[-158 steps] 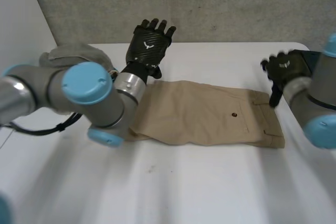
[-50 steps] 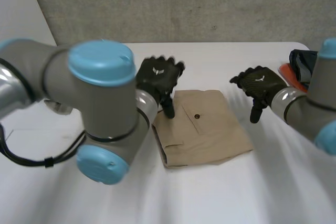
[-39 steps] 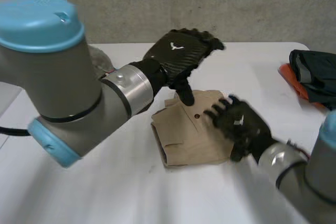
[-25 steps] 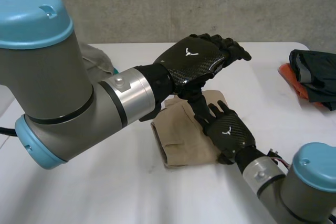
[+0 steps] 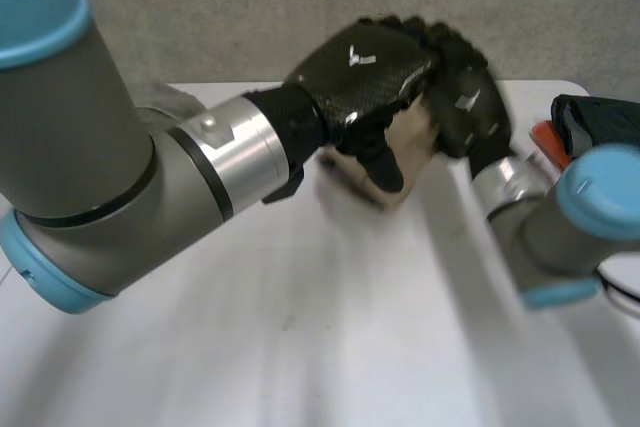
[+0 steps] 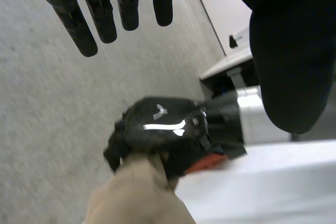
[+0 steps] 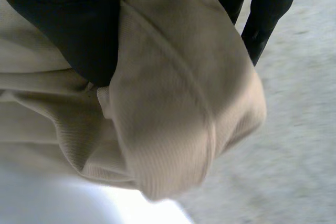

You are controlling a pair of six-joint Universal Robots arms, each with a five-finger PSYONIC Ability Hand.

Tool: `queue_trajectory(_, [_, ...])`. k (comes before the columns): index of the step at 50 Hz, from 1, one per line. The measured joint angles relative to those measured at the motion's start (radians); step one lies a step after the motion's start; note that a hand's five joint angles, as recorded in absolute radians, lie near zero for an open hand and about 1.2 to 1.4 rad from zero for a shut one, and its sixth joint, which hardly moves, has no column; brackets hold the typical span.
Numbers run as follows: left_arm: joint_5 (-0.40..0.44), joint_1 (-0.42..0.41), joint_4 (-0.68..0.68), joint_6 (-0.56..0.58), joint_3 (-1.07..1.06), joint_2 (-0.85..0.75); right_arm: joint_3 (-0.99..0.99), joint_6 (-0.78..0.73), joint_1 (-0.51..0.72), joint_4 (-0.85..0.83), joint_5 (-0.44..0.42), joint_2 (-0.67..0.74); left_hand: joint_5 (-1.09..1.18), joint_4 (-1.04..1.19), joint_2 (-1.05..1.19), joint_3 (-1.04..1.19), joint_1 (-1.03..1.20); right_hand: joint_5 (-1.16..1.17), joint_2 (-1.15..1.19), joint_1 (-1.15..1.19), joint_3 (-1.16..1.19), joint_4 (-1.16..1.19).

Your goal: Fold the laundry.

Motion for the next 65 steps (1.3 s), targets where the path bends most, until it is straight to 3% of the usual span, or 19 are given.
queue_trajectory(8, [-0.025,0.002,0.096,-0.103,0.017,0.061,-0.278,0.106,-0.211,0.214,-0.001,-0.054,0.0,0.0,0.0,0.0,0.0,0.029,0.0,0.0,0.0,0.002])
queue_trajectory(13, [-0.038,0.002,0.126,-0.155,0.016,0.08,-0.434,0.159,-0.377,0.322,-0.046,-0.028,0.0,0.0,0.0,0.0,0.0,0.032,0.0,0.0,0.0,0.004])
queue_trajectory(22, [-0.04,0.001,0.132,-0.173,-0.005,0.069,-0.648,0.176,-0.622,0.399,-0.219,0.198,0.0,0.0,0.0,0.0,0.0,0.038,0.013,0.0,0.01,0.008])
queue_trajectory(23, [-0.039,0.001,0.131,-0.171,-0.012,0.057,-0.688,0.174,-0.665,0.404,-0.26,0.276,0.0,0.0,0.0,0.0,0.0,0.038,0.013,0.0,0.01,0.008])
queue_trajectory(32, [-0.039,0.0,0.131,-0.167,-0.02,0.005,-0.83,0.156,-0.773,0.446,-0.442,0.59,0.0,0.0,0.0,0.0,0.0,0.071,0.013,0.0,0.013,0.008])
queue_trajectory(34, [-0.039,-0.001,0.131,-0.166,-0.02,-0.003,-0.85,0.154,-0.788,0.457,-0.466,0.627,0.0,0.0,0.0,0.0,0.0,-0.056,-0.117,-0.032,-0.141,-0.148])
queue_trajectory(35, [-0.039,-0.001,0.131,-0.165,-0.019,-0.009,-0.861,0.152,-0.799,0.462,-0.476,0.643,0.0,0.0,0.0,0.0,0.0,-0.276,-0.336,-0.243,-0.341,-0.373])
queue_trajectory(37, [-0.039,-0.001,0.132,-0.165,-0.018,-0.013,-0.869,0.151,-0.812,0.467,-0.48,0.649,0.0,0.0,0.0,0.0,0.0,-0.465,-0.585,-0.443,-0.539,-0.616])
queue_trajectory(39, [-0.04,-0.001,0.132,-0.165,-0.014,-0.015,-0.87,0.152,-0.828,0.473,-0.475,0.627,0.0,0.0,0.0,0.0,0.0,-0.697,-0.791,-0.627,-0.758,-0.929])
queue_trajectory(43, [-0.04,-0.002,0.134,-0.167,-0.006,-0.009,-0.84,0.166,-0.849,0.487,-0.454,0.538,0.0,0.0,0.0,0.0,0.0,-0.863,-0.878,-0.658,-0.934,-0.987])
queue_trajectory(52, [-0.041,-0.011,0.132,-0.171,-0.008,0.015,-0.677,0.173,-0.94,0.681,-0.392,0.232,0.0,0.0,0.0,0.0,0.0,-0.863,-0.887,-0.658,-0.943,-0.987])
queue_trajectory(58, [-0.044,-0.017,0.128,-0.173,-0.021,0.043,-0.711,-0.046,-1.029,0.865,-0.167,0.14,0.0,0.0,0.0,0.0,0.0,-0.863,-0.887,-0.658,-0.943,-0.987])
queue_trajectory(62, [-0.059,-0.015,0.128,-0.174,0.0,0.068,-0.787,-0.19,-1.03,0.863,-0.03,0.121,0.0,0.0,0.0,0.0,0.0,-0.863,-0.887,-0.658,-0.943,-0.987])
queue_trajectory(65, [-0.087,-0.009,0.127,-0.174,0.034,0.086,-0.829,-0.218,-0.996,0.805,0.025,0.109,0.0,0.0,0.0,0.0,0.0,-0.863,-0.887,-0.658,-0.943,-0.987])
